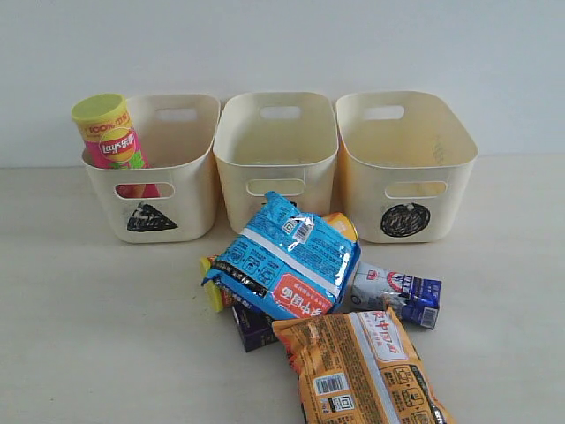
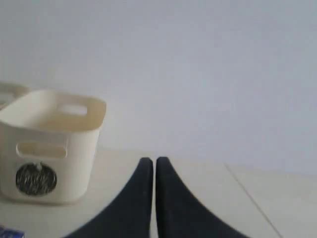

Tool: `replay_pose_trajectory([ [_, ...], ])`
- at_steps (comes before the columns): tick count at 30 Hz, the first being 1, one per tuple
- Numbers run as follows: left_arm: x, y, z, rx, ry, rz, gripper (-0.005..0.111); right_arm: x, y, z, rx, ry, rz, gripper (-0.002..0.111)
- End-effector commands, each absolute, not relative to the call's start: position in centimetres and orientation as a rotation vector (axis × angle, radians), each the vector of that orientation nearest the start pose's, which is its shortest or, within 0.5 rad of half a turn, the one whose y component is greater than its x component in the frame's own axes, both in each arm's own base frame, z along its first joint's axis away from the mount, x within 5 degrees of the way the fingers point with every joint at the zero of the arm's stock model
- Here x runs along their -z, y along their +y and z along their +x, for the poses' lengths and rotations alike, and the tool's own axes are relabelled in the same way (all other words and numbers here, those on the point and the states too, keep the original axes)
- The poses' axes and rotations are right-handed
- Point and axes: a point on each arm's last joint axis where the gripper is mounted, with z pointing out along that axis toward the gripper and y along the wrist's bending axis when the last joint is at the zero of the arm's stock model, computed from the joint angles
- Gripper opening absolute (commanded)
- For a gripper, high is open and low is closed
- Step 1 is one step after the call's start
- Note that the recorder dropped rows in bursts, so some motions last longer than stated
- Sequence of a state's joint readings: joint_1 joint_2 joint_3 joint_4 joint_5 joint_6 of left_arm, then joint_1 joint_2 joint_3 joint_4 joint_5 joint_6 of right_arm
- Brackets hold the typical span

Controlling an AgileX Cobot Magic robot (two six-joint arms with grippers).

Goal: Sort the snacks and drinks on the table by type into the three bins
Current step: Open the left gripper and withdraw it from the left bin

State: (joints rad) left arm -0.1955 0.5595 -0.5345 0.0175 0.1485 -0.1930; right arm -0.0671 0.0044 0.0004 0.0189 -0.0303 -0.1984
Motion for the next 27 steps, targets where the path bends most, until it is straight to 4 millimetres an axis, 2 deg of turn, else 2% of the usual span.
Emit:
replay_pose_trajectory([
  [1, -32.6, -2.3, 11.7, 0.293, 1.681, -0.004, 0.004, -23.5, -0.4, 5.1, 0.209, 1.239, -0.054, 0.0],
  [3, -32.4, -2.3, 11.7, 0.292, 1.688, -0.004, 0.004, -24.6, -0.4, 4.7, 0.127, 1.111, 0.014, 0.0],
  [6, -31.9, -2.3, 11.8, 0.284, 1.706, 0.001, 0.004, -26.3, -0.5, 3.5, -0.132, 0.867, 0.16, 0.0],
  [8, -31.7, -2.3, 11.8, 0.284, 1.705, 0.004, 0.004, -26.7, -0.6, 3.2, -0.199, 0.806, 0.196, 0.0],
  [11, -31.5, -2.3, 11.8, 0.284, 1.696, 0.006, 0.004, -27.3, -0.7, 4.2, -0.286, 0.937, 0.264, 0.0],
  [14, -31.5, -2.5, 11.8, 0.292, 1.687, 0.02, 0.004, -28.7, -0.6, 5.7, -0.407, 1.139, 0.384, 0.0],
  [17, -31.5, -2.6, 11.8, 0.298, 1.685, 0.032, 0.004, -31.2, -0.6, 7.4, -0.375, 1.301, 0.403, 0.0],
  [20, -31.5, -2.6, 11.8, 0.298, 1.685, 0.032, 0.004, -34.0, -0.7, 8.8, -0.247, 1.272, 0.292, 0.0],
  [23, -31.5, -2.6, 11.8, 0.293, 1.684, 0.038, 0.004, -35.9, -0.9, 10.0, -0.328, 1.208, 0.352, 0.0],
  [25, -31.5, -2.6, 11.8, 0.293, 1.684, 0.038, 0.004, -36.4, -0.8, 11.1, -0.352, 1.269, 0.373, 0.0],
  [27, -31.5, -2.6, 11.8, 0.29, 1.684, 0.042, 0.004, -36.2, -0.5, 13.0, -0.336, 1.436, 0.359, 0.0],
])
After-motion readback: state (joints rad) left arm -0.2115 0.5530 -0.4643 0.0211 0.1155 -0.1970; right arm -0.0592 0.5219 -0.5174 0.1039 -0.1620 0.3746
